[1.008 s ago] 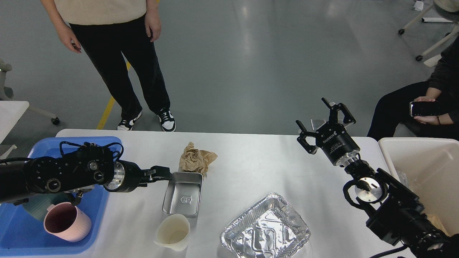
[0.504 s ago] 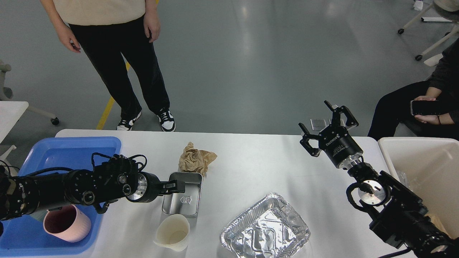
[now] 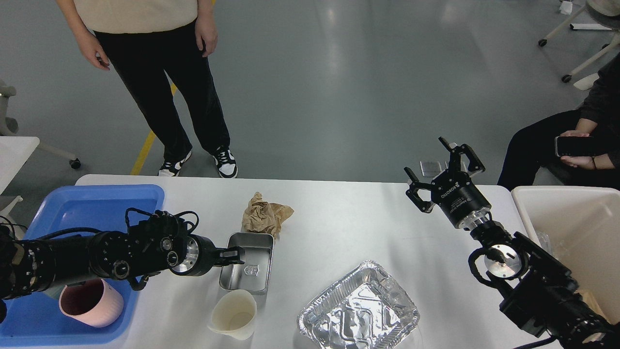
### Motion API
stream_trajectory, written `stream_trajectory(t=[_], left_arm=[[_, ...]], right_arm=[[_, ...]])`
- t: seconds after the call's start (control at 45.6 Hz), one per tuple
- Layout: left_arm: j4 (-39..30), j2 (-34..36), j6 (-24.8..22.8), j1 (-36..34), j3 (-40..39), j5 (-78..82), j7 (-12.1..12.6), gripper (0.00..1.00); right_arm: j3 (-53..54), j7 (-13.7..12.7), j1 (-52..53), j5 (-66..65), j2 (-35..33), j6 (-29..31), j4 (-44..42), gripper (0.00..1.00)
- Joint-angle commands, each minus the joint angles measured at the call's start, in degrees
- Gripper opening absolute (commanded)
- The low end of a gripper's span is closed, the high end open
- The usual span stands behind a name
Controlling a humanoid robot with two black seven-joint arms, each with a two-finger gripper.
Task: Tidy desktop
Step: 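Reach the left gripper to the small steel box and grasp it, then lift the steel box with the left gripper over the blue bin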
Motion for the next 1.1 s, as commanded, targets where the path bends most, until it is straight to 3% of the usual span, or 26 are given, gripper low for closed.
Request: stream_trajectory(t=[0.0, 0.307, 0.57, 0.745, 0.876, 1.074], left_arm=[[0.0, 0.0, 0.0, 0.4, 0.0, 0.0, 0.0, 0.33], [-1.0, 1.2, -1.3, 0.6, -0.4, 1.1, 0.0, 0.04], [-8.2, 9.2, -5.6, -5.4, -1.1, 1.1, -0.1, 0.02], [-18.2, 20.1, -9.3, -13.0, -1.1, 1.1, -0.2, 0.02], [-20.2, 28.9, -14.7, -18.8, -1.3, 1.1, -0.5, 0.02], [-17.5, 44.1, -28.0, -23.4, -6.3, 3.2, -1.3, 0.02]], right_arm=[[0.0, 0.0, 0.0, 0.0, 0.0, 0.0, 0.0, 1.0], [0.0, 0.0, 0.0, 0.0, 0.0, 0.0, 0.0, 1.0], [0.0, 0.0, 0.2, 0.0, 0.1, -0.1, 0.0, 1.0], [0.0, 0.0, 0.2, 0.0, 0.1, -0.1, 0.0, 1.0], [0.0, 0.0, 0.4, 0.0, 0.1, -0.1, 0.0, 1.0], [0.0, 0.0, 0.8, 0.0, 0.3, -0.1, 0.0, 1.0]])
